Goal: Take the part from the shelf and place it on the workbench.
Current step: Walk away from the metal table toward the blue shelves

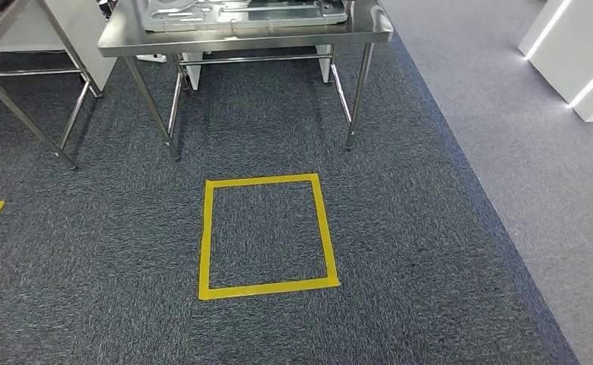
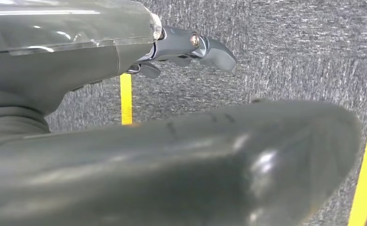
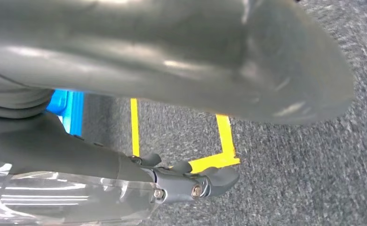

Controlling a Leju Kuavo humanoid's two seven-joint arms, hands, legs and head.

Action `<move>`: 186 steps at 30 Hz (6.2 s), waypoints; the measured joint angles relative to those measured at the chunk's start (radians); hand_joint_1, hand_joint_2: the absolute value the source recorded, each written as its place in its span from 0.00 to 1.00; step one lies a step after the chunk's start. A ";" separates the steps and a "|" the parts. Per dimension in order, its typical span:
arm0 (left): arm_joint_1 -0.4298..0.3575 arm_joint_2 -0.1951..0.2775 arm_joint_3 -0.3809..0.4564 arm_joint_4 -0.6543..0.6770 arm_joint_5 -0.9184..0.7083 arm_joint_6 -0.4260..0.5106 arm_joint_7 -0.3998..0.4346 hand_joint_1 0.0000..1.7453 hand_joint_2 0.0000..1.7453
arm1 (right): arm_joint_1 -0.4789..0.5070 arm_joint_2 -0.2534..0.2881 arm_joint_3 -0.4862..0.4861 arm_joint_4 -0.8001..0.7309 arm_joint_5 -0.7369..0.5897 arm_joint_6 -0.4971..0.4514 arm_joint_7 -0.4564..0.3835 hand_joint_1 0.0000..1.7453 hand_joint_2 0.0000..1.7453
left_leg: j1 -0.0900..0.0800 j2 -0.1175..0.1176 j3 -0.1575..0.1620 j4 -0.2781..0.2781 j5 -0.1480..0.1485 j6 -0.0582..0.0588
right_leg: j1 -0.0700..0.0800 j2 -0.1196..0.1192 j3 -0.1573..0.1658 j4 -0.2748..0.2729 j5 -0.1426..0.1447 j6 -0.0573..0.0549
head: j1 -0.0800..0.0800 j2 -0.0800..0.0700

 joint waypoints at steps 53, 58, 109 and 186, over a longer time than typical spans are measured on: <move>0.027 0.044 0.014 -0.002 0.027 0.081 -0.073 0.00 0.00 | 0.009 0.043 0.133 0.011 0.135 0.029 0.072 0.00 0.00 | 0.018 -0.085 -0.131 0.224 -0.098 -0.031 | -0.012 0.063 0.020 -0.027 0.009 -0.028 | -0.002 0.000; 0.030 0.050 0.014 -0.002 0.023 0.081 -0.070 0.00 0.00 | 0.009 0.047 0.133 0.011 0.128 0.024 0.067 0.00 0.00 | 0.037 -0.036 -0.046 0.112 -0.035 -0.054 | -0.019 -0.003 0.014 -0.013 0.002 -0.010 | -0.002 0.000; 0.017 0.085 0.001 -0.002 0.017 0.051 -0.083 0.00 0.00 | 0.002 0.069 0.111 0.011 0.090 0.015 0.022 0.00 0.00 | 0.023 -0.190 -0.047 0.009 0.042 -0.031 | -0.025 0.140 -0.017 0.032 -0.012 0.003 | -0.002 0.000; 0.025 0.063 0.033 -0.003 0.006 0.034 0.289 0.00 0.00 | 0.002 -0.034 0.109 0.007 0.086 -0.125 0.054 0.00 0.00 | -0.020 0.009 -0.049 0.045 0.012 0.009 | -0.003 -0.033 -0.023 0.059 -0.032 -0.023 | -0.003 0.000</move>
